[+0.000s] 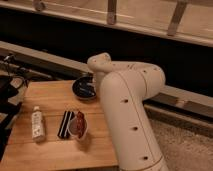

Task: Push the ceramic bowl across the table

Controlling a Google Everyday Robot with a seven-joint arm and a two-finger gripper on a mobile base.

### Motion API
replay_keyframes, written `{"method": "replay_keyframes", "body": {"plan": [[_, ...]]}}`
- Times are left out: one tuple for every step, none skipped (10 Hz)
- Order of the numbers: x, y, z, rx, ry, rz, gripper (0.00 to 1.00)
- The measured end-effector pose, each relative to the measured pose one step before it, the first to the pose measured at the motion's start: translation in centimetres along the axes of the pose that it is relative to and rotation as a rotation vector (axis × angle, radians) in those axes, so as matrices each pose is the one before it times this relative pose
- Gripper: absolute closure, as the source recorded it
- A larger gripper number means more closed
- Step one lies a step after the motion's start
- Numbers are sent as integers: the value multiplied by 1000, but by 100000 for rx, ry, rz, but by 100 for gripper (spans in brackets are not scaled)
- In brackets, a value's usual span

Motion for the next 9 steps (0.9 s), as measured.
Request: {"method": "replay_keyframes", "body": {"plan": [[-127,100,8,322,335,-22,95],[119,211,56,225,413,-349,95],[292,76,161,431,482,-368,95],[318,108,9,447,221,-476,95],[386,718,-103,183,243,-131,95],[307,816,-33,-3,270,-494,95],[25,-117,79,117,318,377,95],[72,-569,45,180,417,355,95],[50,-454,11,236,196,187,95]]}}
